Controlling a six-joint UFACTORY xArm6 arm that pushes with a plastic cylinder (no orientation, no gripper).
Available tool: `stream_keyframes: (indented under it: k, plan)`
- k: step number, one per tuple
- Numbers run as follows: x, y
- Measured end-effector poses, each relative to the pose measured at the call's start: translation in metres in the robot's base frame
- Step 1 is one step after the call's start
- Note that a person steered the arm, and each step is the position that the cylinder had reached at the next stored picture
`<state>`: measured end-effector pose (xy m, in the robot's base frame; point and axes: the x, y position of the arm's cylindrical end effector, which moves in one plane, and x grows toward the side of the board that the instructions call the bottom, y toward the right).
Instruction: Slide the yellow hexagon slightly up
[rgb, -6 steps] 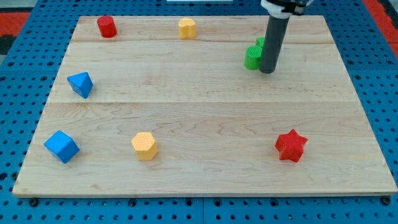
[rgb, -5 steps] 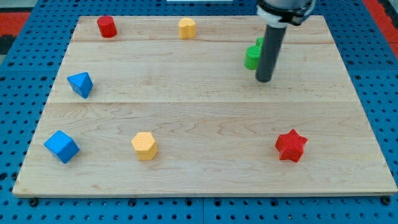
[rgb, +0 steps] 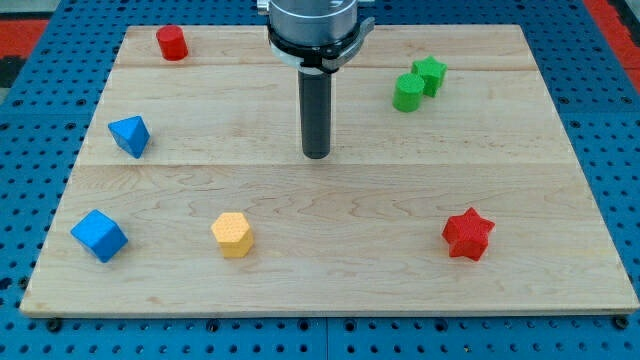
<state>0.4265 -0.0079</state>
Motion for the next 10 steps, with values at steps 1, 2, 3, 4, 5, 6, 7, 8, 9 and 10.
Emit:
stream_keyframes:
  k: [1, 2, 3, 4, 5, 6, 7, 8, 9, 10]
  plan:
    - [0.043, 0.0]
    - [0.095, 0.0]
    - [0.146, -0.022]
    - [0.157, -0.084]
    - [0.103, -0.099]
    - [0.05, -0.084]
    - [0.02, -0.051]
    - [0.016, -0.013]
    - [-0.045, -0.032]
    - [-0.076, -0.054]
